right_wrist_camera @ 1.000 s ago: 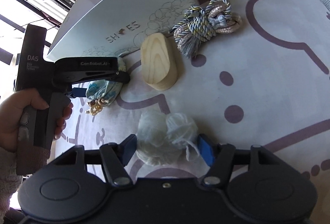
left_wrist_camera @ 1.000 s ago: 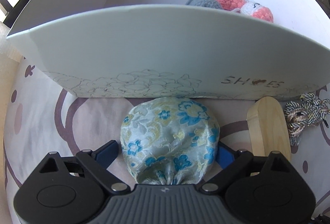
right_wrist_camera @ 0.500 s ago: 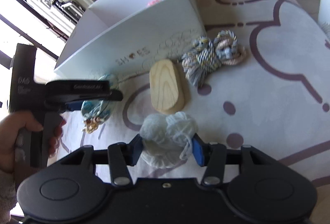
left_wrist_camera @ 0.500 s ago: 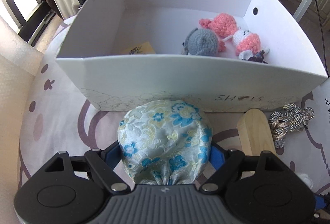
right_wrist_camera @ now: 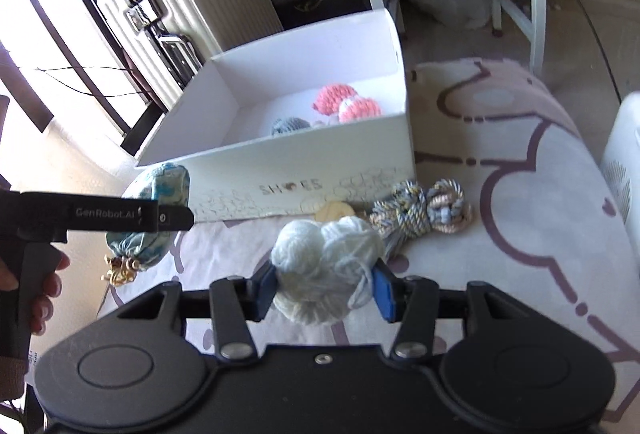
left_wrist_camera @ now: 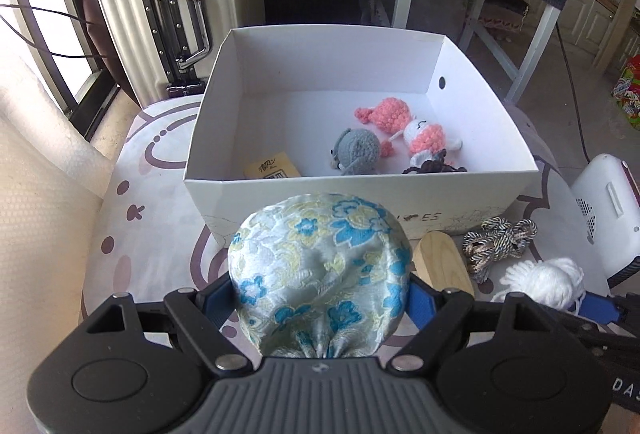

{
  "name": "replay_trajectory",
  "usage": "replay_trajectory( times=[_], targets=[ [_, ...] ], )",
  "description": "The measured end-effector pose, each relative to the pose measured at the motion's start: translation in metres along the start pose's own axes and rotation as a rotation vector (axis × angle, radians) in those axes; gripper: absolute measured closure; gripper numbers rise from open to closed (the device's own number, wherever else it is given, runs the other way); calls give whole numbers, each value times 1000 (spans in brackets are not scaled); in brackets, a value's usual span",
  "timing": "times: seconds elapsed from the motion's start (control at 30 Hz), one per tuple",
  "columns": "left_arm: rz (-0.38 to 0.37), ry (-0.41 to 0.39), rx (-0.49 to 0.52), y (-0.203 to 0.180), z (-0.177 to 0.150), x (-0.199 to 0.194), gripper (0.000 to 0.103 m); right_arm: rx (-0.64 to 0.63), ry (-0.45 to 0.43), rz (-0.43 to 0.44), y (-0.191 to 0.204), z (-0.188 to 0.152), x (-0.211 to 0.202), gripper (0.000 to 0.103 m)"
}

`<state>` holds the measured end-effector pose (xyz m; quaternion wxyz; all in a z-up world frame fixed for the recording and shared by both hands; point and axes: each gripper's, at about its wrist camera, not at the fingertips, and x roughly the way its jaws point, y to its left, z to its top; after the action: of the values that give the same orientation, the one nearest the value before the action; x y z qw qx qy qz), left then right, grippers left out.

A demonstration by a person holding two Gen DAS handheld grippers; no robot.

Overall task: Organize objects
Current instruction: 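Lift and carry the pouch with the left tool while the right tool carries the yarn over the box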

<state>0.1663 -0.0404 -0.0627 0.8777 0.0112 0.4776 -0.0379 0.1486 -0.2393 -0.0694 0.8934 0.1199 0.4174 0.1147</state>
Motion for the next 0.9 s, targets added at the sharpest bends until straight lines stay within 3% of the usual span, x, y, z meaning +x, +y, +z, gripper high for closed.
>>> replay_trajectory(
  times=[0.23,0.67,0.9],
  targets=[
    [13,-69,47,-2,-12,-31,19,-6,-50,-28,3,8,-17,52],
    [17,-147,44,12,-24,-67,19,-109,-109,-78,31,17,-42,52],
    [2,-154,57,11,-28,-71,19,-127,-116,-80,44,20,-46,52]
  ],
)
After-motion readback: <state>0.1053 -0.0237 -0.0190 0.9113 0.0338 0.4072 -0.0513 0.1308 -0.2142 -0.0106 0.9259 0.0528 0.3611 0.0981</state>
